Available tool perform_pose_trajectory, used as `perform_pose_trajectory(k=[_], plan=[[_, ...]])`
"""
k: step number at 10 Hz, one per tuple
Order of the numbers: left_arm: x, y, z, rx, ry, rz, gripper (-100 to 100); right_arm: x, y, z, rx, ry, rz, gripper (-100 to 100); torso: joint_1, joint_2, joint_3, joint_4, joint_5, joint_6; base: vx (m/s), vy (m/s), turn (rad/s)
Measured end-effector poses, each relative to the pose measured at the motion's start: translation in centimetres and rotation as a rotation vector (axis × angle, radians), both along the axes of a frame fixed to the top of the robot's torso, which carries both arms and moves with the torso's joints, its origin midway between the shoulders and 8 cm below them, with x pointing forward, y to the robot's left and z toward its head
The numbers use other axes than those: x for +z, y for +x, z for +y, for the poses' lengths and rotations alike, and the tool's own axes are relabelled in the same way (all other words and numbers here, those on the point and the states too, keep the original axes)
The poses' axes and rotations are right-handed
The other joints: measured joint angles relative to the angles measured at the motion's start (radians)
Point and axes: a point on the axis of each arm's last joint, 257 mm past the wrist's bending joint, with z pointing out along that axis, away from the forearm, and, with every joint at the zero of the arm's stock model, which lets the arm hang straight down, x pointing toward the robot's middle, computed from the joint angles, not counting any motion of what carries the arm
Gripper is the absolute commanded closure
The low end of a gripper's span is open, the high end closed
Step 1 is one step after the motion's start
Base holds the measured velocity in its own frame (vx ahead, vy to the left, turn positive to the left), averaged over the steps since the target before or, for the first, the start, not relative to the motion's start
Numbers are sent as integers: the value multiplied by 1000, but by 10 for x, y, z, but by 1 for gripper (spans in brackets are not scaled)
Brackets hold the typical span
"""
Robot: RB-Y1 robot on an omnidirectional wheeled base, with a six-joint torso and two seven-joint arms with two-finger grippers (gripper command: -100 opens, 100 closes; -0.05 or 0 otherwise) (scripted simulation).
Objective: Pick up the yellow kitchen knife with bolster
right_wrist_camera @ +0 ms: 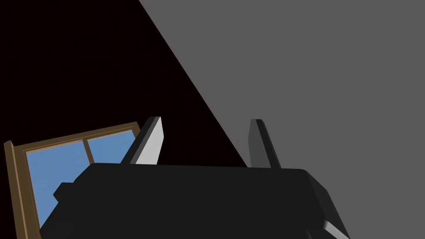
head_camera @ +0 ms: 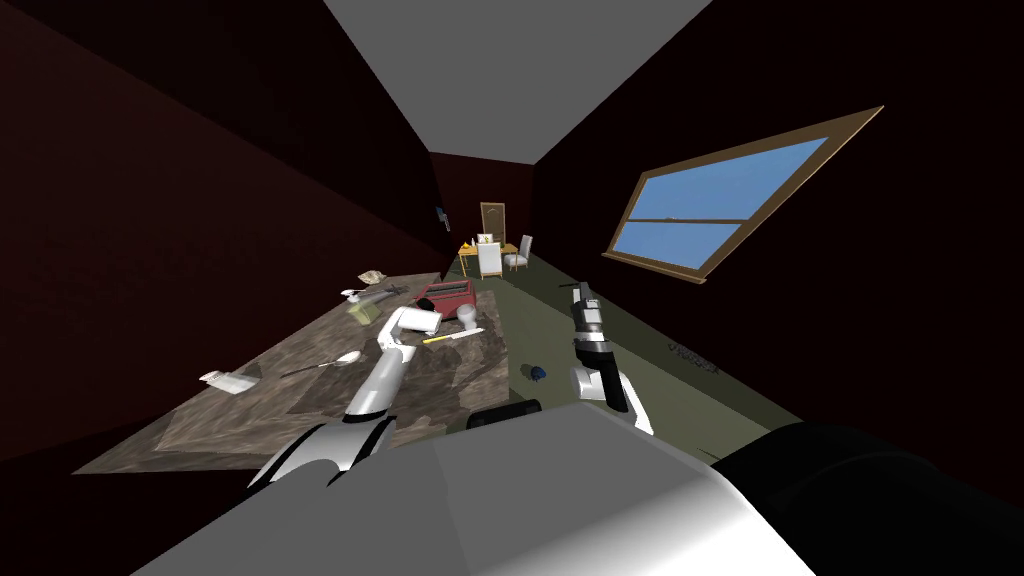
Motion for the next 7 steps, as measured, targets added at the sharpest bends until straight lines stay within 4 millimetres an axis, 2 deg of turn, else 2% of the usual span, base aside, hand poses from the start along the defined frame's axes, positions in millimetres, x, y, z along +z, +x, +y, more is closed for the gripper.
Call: perform_pose_trajectory(k=[7], plan=[[0, -1, 1, 1, 0, 2, -100, 0, 0, 0, 0, 0, 0, 0, 0, 0, 0, 0, 0, 0, 0, 0, 1]])
